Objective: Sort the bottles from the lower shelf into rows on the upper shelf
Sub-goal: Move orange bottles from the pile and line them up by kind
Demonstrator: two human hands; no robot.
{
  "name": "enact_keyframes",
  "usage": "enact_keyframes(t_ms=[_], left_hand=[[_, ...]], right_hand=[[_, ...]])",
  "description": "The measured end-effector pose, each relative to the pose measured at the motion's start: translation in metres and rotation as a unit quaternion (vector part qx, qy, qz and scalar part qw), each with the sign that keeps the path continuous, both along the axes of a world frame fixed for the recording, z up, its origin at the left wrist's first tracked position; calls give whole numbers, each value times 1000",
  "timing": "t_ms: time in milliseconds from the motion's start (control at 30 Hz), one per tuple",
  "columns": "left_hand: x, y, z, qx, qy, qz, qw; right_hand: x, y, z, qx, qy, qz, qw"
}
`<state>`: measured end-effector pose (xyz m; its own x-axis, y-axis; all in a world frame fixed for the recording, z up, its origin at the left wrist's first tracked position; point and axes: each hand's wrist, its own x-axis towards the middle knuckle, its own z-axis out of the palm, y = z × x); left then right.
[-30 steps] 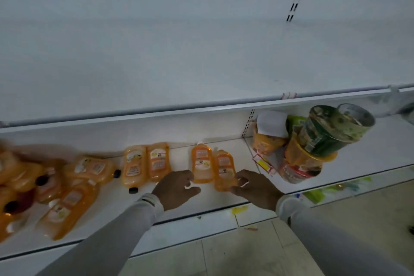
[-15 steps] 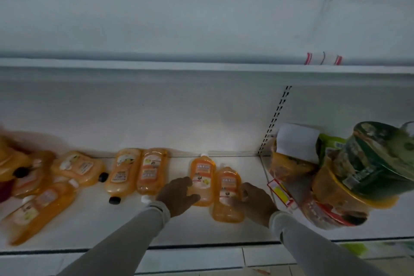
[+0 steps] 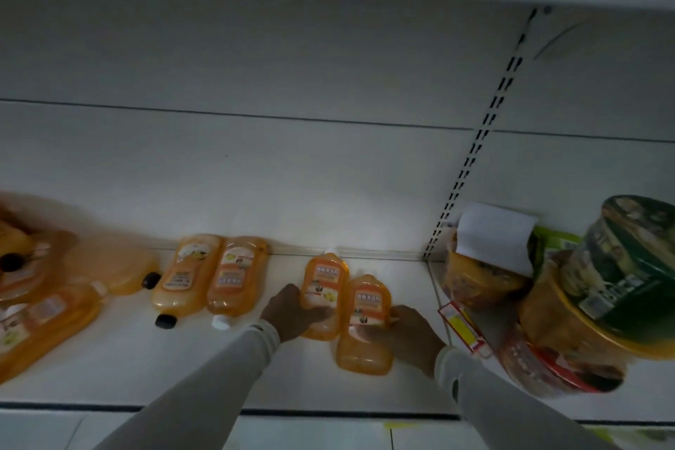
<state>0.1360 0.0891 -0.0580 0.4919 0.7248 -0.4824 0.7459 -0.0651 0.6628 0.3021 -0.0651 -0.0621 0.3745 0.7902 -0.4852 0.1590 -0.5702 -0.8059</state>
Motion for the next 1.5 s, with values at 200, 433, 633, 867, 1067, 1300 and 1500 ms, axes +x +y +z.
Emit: enact_keyframes(t_ms=[200, 433, 633, 867, 1067, 1300, 1500], left_hand=[[-26, -16, 14, -125, -14, -79, 989], [-51, -37, 10, -158, -76, 44, 983], [-71, -50, 11, -197, -101, 61, 973], [-134, -92, 68, -176, -157, 8, 972], [-186, -125, 183, -86, -213, -23, 973], [-232, -175, 347, 55, -308, -15, 950], [-250, -190, 471, 139, -401, -10, 905]], right_hand=[[-10, -8, 3, -25, 107, -19, 994], [-35, -8, 5, -22, 100, -81, 991], [-55, -29, 11, -22, 97, -116, 988], [-105, -79, 84, 49, 104, -82, 990], [-137, -117, 201, 95, 48, -40, 994], [-169, -154, 360, 221, -4, 7, 975], [-188, -165, 496, 339, -66, 10, 938]])
